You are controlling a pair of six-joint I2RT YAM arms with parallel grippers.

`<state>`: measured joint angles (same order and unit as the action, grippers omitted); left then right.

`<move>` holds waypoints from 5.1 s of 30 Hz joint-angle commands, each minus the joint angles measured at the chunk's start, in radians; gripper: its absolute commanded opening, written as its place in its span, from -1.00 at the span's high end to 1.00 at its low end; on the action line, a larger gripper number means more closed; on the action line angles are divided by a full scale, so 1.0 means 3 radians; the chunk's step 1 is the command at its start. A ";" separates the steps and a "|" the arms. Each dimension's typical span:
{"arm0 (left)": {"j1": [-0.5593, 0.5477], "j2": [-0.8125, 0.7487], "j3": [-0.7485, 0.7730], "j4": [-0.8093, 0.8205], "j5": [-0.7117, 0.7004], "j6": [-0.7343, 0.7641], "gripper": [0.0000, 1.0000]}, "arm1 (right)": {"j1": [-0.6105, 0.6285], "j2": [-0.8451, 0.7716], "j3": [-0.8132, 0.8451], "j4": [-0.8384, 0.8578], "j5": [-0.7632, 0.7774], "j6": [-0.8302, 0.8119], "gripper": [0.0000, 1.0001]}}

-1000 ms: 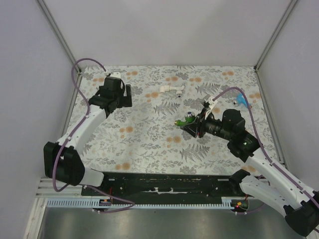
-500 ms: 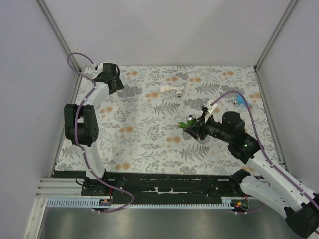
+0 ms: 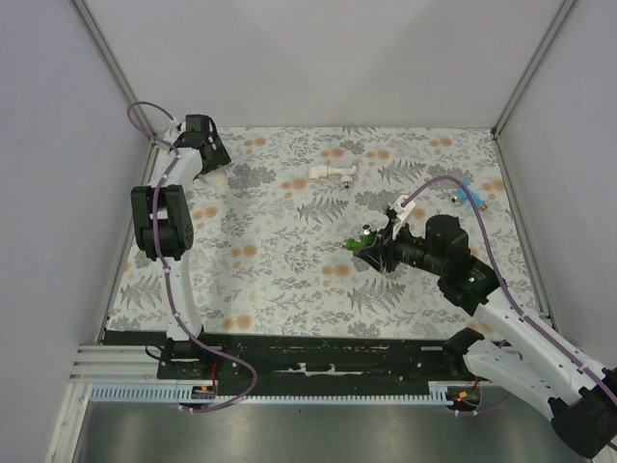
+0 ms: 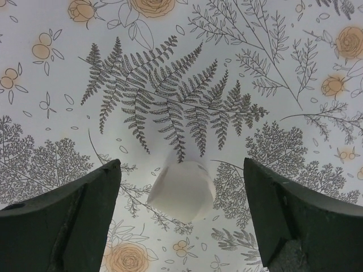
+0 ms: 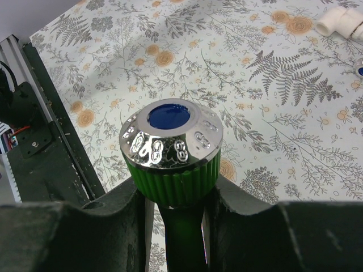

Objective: Install the water faucets

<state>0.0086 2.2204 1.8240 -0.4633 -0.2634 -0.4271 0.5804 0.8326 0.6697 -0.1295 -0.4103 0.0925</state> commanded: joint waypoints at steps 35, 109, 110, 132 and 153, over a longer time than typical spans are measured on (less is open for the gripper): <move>0.0074 0.0162 0.0138 -0.0317 0.1113 0.1188 0.04 | -0.0007 0.0047 0.0033 0.0135 -0.0064 -0.0058 1.00; -0.2309 -0.3275 -0.4004 0.0491 0.0694 -0.1338 -0.68 | -0.0007 -0.0326 -0.0274 0.0196 -0.0253 0.0310 1.00; -0.2314 -0.3295 -0.4019 0.0476 0.0714 -0.1338 -0.68 | -0.0007 -0.0331 -0.0274 0.0196 -0.0243 0.0310 1.00; -0.2294 -0.2253 -0.2179 -0.1151 0.0555 0.1597 -0.65 | -0.0007 -0.0530 -0.0187 -0.0090 -0.0197 0.0229 1.00; -0.2299 -0.1352 -0.1933 -0.1334 0.0699 0.1792 -0.22 | -0.0012 -0.0423 -0.0197 -0.0069 -0.0166 0.0183 1.00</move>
<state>-0.6804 1.8069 1.2129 -0.8356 -0.0509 0.0731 0.5797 0.7082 0.5762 -0.1959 -0.4683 0.1635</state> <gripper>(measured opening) 0.619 0.400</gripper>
